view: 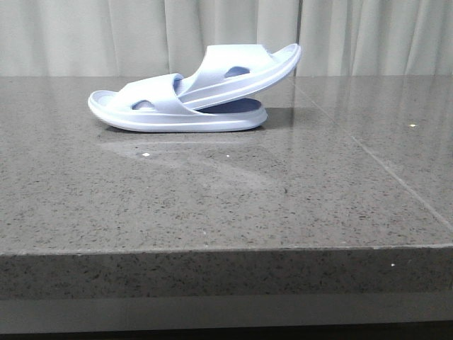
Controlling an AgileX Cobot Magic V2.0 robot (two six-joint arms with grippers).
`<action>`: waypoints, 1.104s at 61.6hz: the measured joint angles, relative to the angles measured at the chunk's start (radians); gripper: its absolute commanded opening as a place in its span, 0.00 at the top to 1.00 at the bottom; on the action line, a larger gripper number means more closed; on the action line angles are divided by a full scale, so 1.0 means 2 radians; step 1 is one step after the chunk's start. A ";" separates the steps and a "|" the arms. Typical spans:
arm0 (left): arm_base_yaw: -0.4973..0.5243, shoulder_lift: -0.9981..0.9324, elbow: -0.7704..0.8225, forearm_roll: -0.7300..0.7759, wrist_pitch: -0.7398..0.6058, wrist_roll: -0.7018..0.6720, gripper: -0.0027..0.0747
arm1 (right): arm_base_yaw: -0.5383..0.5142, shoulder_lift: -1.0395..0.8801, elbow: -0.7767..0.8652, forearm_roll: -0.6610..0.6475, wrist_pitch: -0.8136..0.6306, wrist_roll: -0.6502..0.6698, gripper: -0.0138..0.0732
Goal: Insert blue slippers together front up
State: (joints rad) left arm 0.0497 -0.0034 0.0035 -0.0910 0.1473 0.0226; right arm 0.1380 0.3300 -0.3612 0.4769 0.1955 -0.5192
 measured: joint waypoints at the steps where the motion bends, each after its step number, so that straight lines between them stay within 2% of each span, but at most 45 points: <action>1: 0.000 0.000 0.000 0.000 0.000 0.000 0.99 | 0.000 0.000 0.000 0.000 0.000 0.000 0.97; 32: 0.000 0.000 0.000 0.000 0.000 0.000 0.99 | 0.000 0.000 0.001 0.000 -0.001 0.000 0.97; 42: 0.000 0.000 0.000 0.000 0.000 0.000 0.99 | 0.000 0.000 0.017 0.011 -0.026 0.011 0.97; 48: 0.000 0.000 0.000 0.000 0.000 0.000 0.99 | 0.000 -0.001 0.029 -0.014 -0.051 0.054 0.97; 59: 0.000 0.000 0.000 0.000 0.000 0.000 0.99 | -0.021 -0.027 0.057 -0.134 -0.059 0.185 0.97; 68: 0.000 0.000 0.000 0.000 0.000 0.000 0.99 | -0.048 -0.070 0.101 -0.165 -0.061 0.241 0.97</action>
State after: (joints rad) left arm 0.0497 -0.0034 0.0035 -0.0910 0.1473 0.0226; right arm 0.0425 0.1901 -0.1587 0.1478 0.0745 -0.0381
